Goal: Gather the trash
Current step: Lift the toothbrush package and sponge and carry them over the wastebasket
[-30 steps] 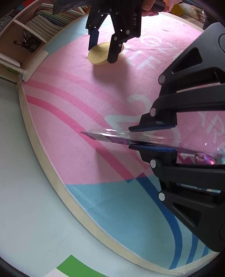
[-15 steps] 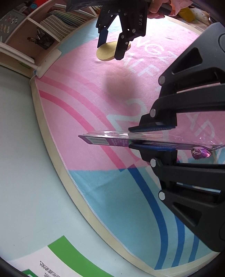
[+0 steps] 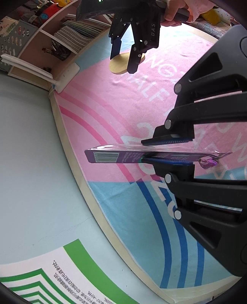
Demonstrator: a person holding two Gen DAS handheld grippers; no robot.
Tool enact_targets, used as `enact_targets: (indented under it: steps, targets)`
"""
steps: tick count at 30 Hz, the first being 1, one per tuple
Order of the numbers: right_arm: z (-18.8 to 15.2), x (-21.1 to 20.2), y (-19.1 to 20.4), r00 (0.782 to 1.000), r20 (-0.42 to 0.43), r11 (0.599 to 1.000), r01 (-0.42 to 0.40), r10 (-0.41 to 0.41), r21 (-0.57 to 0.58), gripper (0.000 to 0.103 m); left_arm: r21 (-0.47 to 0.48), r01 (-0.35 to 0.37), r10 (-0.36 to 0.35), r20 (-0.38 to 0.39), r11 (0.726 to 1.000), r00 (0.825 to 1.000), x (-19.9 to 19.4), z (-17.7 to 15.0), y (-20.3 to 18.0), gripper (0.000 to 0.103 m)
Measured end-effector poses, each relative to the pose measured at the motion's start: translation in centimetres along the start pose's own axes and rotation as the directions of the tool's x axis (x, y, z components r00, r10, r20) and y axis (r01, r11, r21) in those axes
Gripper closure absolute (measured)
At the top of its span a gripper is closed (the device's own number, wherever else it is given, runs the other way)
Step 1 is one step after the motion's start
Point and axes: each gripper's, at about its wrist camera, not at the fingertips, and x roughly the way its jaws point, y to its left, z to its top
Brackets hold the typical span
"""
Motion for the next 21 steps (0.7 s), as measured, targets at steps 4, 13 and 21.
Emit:
enact_targets:
  steps: [4, 13, 21]
  targets:
    - [-0.4, -1.4, 0.6, 1.0, 0.021, 1.0, 0.0, 0.0, -0.008, 0.028, -0.003, 0.001, -0.001, 0.024, 1.0, 1.0, -2.1, -0.8, -0.4, 0.092]
    - [-1.6, -4.4, 1.9, 0.998, 0.064, 1.0, 0.0, 0.001, -0.023, 0.028, 0.009, 0.005, -0.006, 0.078, 1.0, 0.997, -5.8, -2.1, -2.1, 0.092]
    - [-2.6, -6.0, 2.1, 0.997, 0.082, 1.0, 0.005, -0.004, -0.017, 0.028, 0.011, 0.011, -0.012, 0.095, 1.0, 0.995, -7.0, -3.2, -3.1, 0.092]
